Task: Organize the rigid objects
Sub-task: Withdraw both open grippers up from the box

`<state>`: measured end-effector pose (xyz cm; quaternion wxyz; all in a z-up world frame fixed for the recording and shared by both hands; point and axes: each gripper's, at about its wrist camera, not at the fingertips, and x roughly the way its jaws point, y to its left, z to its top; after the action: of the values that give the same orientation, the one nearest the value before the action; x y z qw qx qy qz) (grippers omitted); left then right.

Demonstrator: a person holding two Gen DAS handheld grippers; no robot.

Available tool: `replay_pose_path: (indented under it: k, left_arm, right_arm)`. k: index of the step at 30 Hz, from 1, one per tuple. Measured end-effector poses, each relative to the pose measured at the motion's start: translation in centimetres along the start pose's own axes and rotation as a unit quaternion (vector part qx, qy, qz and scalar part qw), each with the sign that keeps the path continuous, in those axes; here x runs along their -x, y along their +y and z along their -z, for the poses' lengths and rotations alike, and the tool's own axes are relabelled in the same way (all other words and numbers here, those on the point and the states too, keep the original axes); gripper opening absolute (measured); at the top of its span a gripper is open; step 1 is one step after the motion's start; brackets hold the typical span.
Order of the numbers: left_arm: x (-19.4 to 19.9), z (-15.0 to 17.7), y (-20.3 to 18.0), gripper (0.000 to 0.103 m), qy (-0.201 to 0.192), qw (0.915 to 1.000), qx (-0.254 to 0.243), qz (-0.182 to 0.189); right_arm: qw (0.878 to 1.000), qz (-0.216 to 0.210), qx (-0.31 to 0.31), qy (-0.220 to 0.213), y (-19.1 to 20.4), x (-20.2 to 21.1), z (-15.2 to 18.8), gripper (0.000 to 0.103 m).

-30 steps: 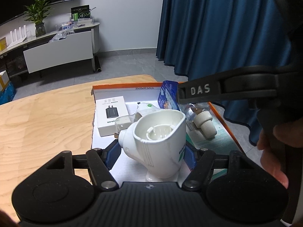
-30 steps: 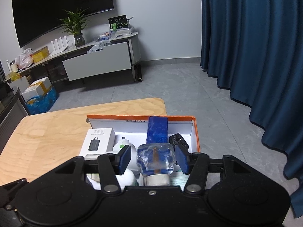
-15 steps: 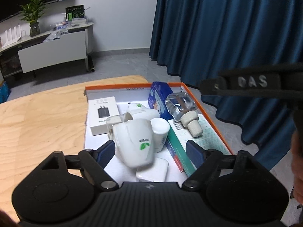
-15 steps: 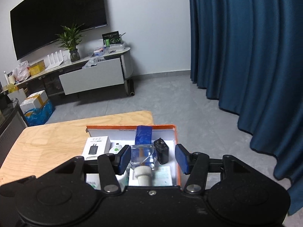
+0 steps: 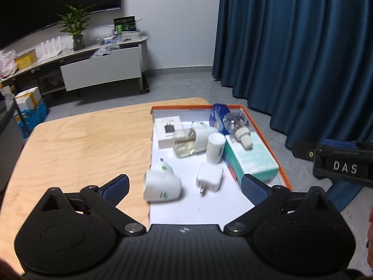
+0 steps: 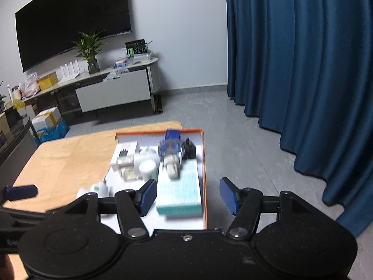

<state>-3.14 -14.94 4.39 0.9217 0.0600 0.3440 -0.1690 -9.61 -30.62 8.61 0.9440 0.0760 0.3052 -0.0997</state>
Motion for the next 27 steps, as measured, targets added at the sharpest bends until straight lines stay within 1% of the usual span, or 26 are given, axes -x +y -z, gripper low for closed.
replay_pose_path:
  k: [5,10,15,27]
  left_arm:
    - [1.1,1.0,0.2,0.103,0.006,0.9999,0.009,-0.011]
    - [2.1,1.4,0.4,0.103,-0.002,0.9998,0.007,-0.02]
    - [2.5,1.5,0.4,0.103,-0.012,0.9996,0.003,-0.026]
    - [2.3,1.9,0.5,0.103,-0.005,0.9993,0.004,-0.036]
  right_arm:
    - [1.0,0.005,0.009,0.009,0.4,1.4,1.7,0.072]
    - [1.0,0.002,0.012,0.015,1.0,2.0,2.7,0.072]
    - [1.0,-0.002,0.017,0.02,1.6,2.0,3.1,0.072]
    - [0.999,-0.001,0.02,0.026,1.8,1.9,3.4,0.072]
